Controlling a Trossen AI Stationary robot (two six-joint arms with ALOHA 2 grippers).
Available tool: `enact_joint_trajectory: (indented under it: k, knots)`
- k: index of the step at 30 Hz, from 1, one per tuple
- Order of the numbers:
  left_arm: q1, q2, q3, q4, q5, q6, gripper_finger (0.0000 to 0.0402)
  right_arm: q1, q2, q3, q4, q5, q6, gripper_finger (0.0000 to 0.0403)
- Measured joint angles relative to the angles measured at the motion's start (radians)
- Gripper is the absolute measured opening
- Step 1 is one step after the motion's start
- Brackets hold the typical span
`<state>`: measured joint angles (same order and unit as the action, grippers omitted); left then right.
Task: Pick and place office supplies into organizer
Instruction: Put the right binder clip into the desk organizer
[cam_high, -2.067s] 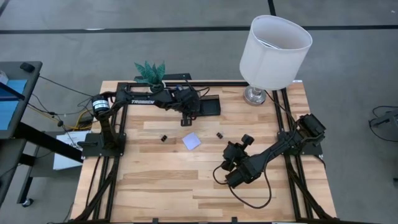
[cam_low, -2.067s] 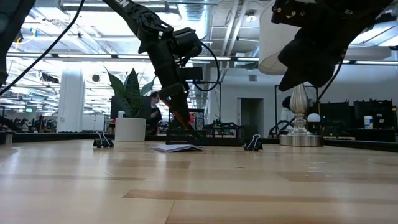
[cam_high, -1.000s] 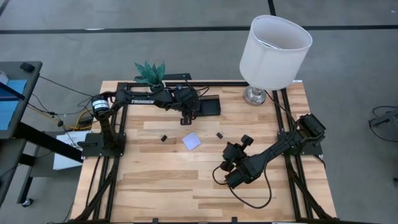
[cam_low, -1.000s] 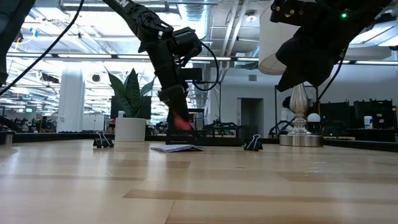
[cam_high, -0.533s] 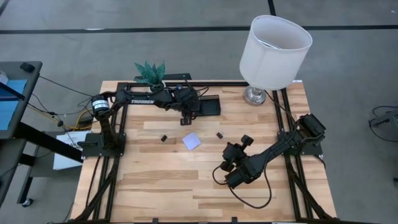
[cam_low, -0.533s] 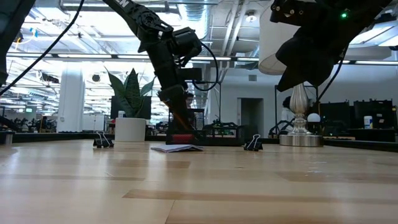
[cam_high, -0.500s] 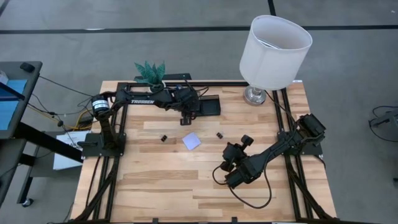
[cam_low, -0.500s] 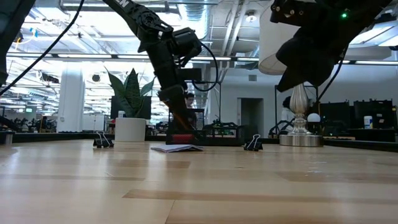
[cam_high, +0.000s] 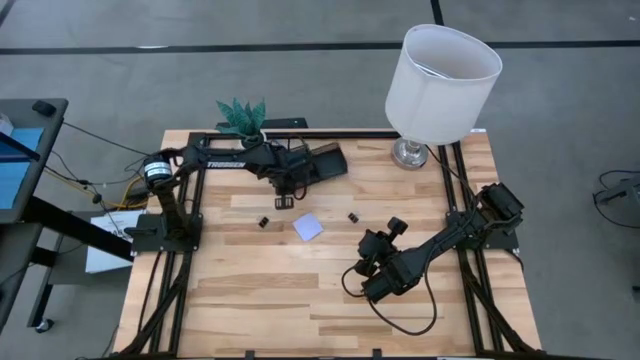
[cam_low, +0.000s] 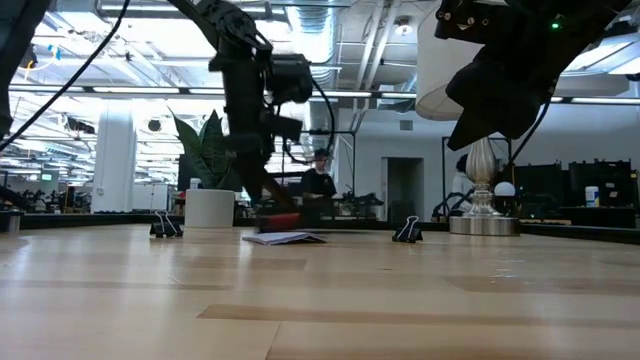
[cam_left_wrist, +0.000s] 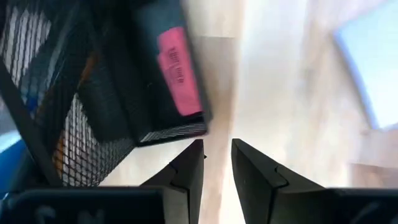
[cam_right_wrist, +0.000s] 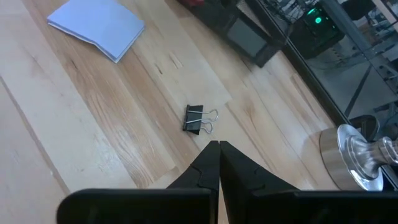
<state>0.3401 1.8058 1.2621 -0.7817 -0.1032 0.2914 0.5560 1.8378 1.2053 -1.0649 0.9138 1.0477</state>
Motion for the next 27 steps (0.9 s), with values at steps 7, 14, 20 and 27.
enact_joint_trajectory:
  k: [7, 14, 20, 27]
  knots:
    - [-0.055, -0.125, 0.0, 0.07, -0.007, 0.022, 0.0075, 0.0, 0.0, 0.0, 0.004, 0.001, 0.0, 0.0001]
    - [-0.123, -0.281, 0.0, 0.163, 0.014, 0.017, 0.0075, 0.0, 0.0, 0.0, 0.003, 0.004, 0.0, 0.0001]
    - [-0.266, -0.365, 0.0, 0.224, -0.175, -0.244, 0.0075, -0.002, 0.0, 0.0, -0.096, 0.046, 0.142, 0.0001]
    - [-0.548, -0.391, -0.012, 0.191, -0.727, -0.432, 0.0075, 0.023, -0.002, -0.075, -0.255, 0.087, 0.527, 0.0001]
